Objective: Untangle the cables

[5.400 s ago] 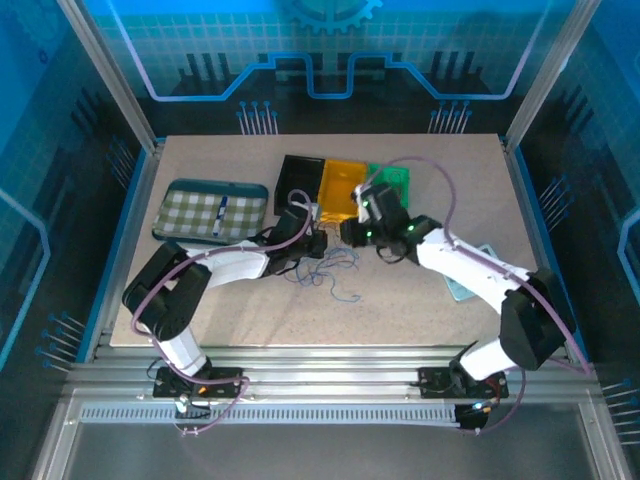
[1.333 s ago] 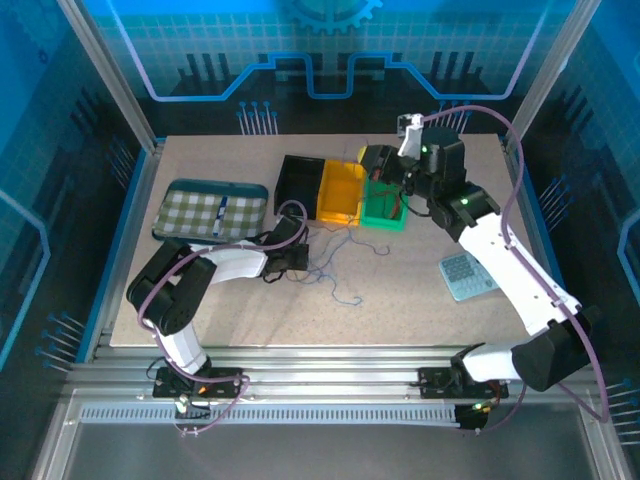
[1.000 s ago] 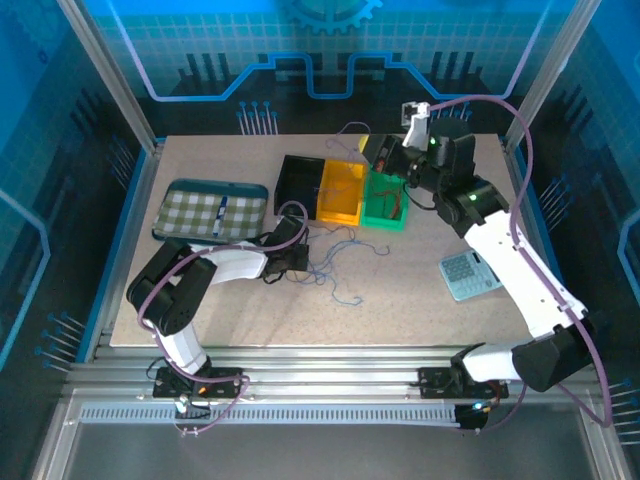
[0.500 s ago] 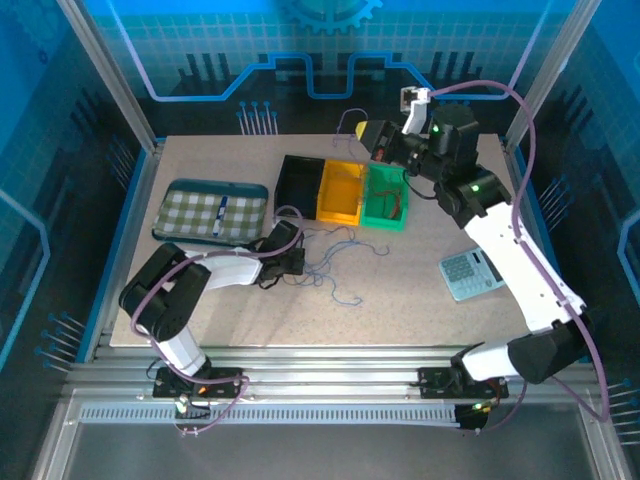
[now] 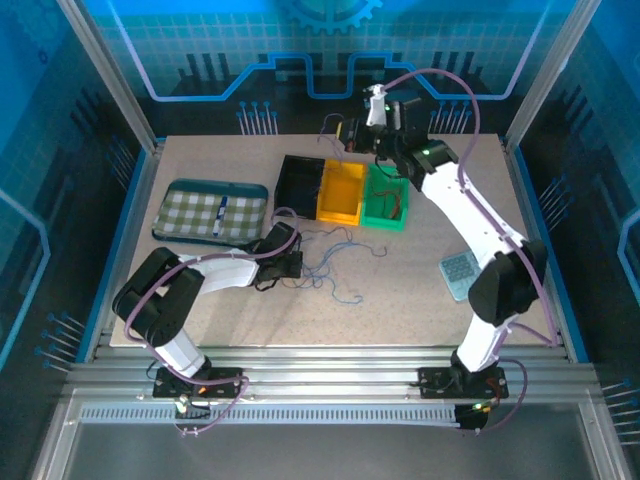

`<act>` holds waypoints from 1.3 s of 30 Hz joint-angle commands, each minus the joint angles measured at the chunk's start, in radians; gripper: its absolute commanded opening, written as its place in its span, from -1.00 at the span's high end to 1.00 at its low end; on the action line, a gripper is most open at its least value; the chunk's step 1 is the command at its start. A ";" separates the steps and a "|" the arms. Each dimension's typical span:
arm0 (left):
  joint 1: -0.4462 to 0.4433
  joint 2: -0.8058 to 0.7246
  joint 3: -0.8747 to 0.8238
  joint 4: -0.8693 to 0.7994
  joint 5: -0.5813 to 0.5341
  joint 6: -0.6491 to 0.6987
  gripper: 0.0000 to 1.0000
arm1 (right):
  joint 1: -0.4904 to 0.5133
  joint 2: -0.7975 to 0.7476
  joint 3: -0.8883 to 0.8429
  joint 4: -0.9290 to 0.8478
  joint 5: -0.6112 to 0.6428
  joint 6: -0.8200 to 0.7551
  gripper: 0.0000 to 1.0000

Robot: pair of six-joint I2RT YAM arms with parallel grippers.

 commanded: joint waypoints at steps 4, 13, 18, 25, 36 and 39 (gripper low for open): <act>0.005 -0.008 0.030 -0.044 0.015 -0.015 1.00 | -0.013 0.097 0.103 -0.072 0.079 -0.105 1.00; 0.005 0.001 0.042 -0.049 0.006 -0.016 1.00 | -0.010 0.163 0.116 -0.112 0.176 -0.129 1.00; 0.005 0.012 0.054 -0.053 0.005 -0.013 1.00 | -0.011 0.168 0.116 -0.141 0.248 -0.185 1.00; 0.003 0.023 0.061 -0.051 0.006 -0.020 1.00 | -0.029 0.156 0.118 -0.157 0.332 -0.217 1.00; 0.000 0.029 0.070 -0.053 0.004 -0.025 1.00 | -0.048 0.116 0.093 -0.121 0.360 -0.201 1.00; -0.001 0.031 0.070 -0.053 0.002 -0.026 1.00 | -0.052 0.115 0.099 -0.118 0.362 -0.198 1.00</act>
